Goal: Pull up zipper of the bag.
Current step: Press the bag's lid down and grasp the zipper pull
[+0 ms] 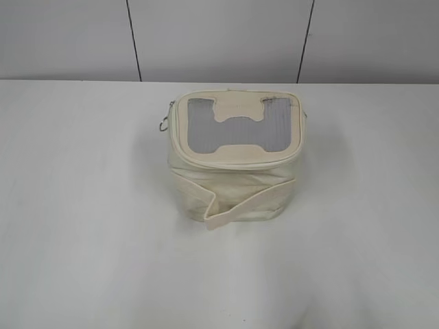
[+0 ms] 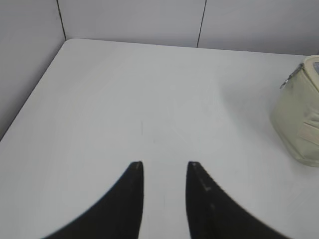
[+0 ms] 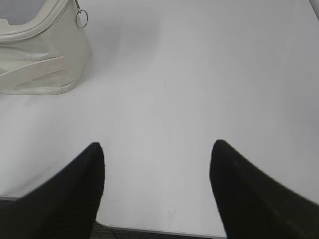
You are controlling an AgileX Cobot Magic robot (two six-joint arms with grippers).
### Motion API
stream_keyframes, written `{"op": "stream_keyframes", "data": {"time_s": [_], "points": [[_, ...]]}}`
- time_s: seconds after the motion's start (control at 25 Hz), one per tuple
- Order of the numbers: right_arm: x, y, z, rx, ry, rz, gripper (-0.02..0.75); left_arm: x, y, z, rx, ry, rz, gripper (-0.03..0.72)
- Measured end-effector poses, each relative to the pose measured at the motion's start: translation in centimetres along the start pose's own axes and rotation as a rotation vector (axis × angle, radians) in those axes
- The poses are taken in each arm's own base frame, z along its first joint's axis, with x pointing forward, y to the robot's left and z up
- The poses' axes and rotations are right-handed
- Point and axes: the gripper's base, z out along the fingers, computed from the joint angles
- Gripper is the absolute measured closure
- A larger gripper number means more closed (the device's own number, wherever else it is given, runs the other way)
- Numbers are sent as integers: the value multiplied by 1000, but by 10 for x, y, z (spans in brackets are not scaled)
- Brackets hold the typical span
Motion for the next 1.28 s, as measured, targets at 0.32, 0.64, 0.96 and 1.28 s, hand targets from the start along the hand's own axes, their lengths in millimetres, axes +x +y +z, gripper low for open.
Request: {"op": "stream_keyframes", "data": {"time_s": [0.32, 0.64, 0.96, 1.28], "points": [[0, 0, 0, 0, 0, 0, 215, 0, 0, 0, 0, 0, 0, 456], [0, 0, 0, 0, 0, 0, 215, 0, 0, 0, 0, 0, 0, 456], [0, 0, 0, 0, 0, 0, 215, 0, 0, 0, 0, 0, 0, 456], [0, 0, 0, 0, 0, 0, 215, 0, 0, 0, 0, 0, 0, 456]]}}
